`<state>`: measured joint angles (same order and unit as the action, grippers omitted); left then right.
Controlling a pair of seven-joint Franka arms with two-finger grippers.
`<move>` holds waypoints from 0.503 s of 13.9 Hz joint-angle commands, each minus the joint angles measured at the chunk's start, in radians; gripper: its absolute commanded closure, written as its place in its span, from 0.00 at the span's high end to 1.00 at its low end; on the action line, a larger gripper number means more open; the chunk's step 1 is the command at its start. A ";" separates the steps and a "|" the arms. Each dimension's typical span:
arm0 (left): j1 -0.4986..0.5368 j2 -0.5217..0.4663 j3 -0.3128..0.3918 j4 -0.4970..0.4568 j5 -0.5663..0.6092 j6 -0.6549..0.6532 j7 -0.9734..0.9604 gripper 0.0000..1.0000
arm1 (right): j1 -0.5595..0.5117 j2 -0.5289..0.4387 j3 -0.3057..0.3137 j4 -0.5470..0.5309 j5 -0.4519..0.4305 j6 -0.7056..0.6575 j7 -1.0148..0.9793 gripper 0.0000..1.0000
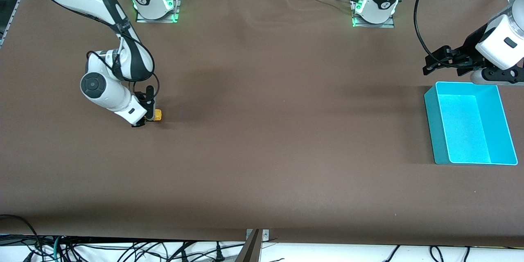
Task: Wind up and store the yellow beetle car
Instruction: 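Close the right gripper on the yellow car's body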
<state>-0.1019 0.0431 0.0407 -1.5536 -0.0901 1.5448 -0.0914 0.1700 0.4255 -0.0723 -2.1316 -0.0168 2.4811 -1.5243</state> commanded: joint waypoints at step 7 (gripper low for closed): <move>0.004 -0.019 -0.002 -0.022 0.003 0.014 -0.010 1.00 | -0.007 0.012 -0.072 -0.042 -0.008 -0.030 0.035 0.02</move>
<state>-0.1018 0.0431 0.0407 -1.5536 -0.0901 1.5449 -0.0914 0.1701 0.4243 -0.1175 -2.1344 -0.0165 2.4635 -1.4773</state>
